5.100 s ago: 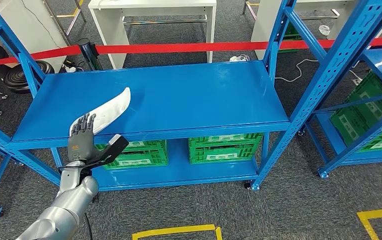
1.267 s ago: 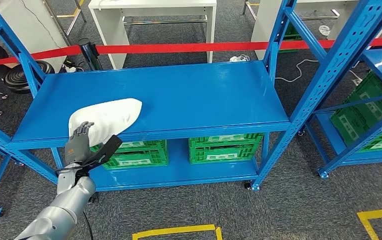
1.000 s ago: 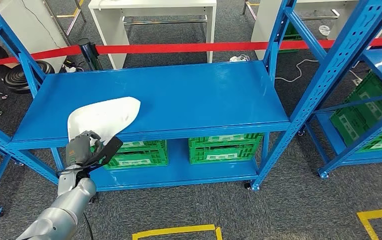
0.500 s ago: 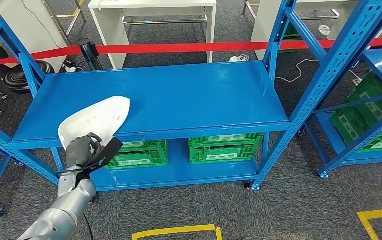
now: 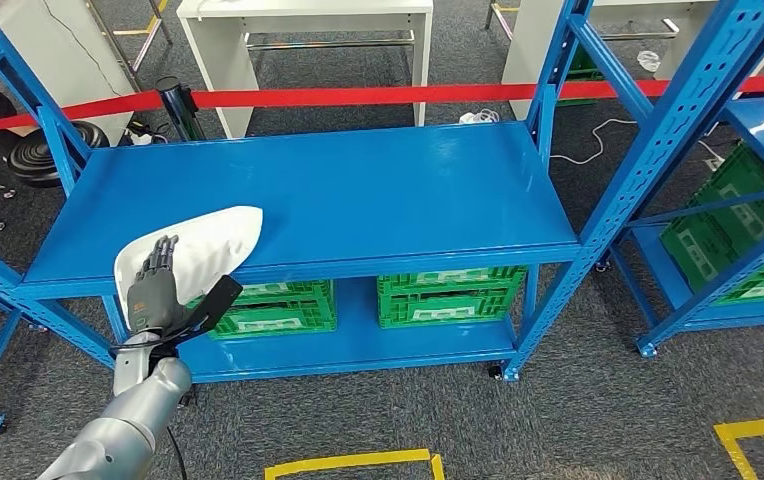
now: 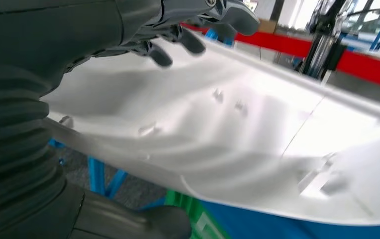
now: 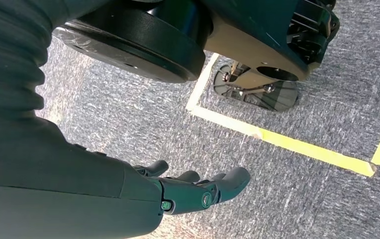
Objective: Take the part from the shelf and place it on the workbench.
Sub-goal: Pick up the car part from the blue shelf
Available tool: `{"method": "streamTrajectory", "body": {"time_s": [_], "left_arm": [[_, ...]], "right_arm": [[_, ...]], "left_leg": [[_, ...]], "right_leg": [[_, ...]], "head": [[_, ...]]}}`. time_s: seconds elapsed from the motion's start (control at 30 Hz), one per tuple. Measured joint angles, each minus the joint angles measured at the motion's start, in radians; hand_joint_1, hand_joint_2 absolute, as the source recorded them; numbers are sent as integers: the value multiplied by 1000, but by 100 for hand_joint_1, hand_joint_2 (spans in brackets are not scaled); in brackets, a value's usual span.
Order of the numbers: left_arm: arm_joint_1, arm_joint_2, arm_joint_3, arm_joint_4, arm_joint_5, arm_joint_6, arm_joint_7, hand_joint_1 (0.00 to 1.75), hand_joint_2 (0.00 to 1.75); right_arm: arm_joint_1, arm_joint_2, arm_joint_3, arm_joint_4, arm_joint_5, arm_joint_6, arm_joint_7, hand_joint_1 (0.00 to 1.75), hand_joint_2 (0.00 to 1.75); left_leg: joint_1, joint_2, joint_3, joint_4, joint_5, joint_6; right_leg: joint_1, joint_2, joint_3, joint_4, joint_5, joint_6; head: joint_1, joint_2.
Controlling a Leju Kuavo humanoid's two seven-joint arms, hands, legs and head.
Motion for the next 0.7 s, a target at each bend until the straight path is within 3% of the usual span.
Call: {"method": "streamTrajectory", "body": {"time_s": [0.43, 0.7], "left_arm": [[-13, -11, 0, -17, -12, 31, -23, 0, 175], [-13, -9, 0, -15, -55, -4, 55, 0, 175]], "right_arm": [[0, 3, -18, 0, 1, -4, 0, 0, 175], [0, 5, -19, 0, 10, -4, 0, 0, 175]], "left_leg": [[0, 0, 0, 0, 0, 0], [0, 0, -1, 0, 0, 0]], "right_leg": [[0, 0, 0, 0, 0, 0], [0, 0, 1, 0, 0, 0]], "head": [[0, 0], [0, 0]]}}
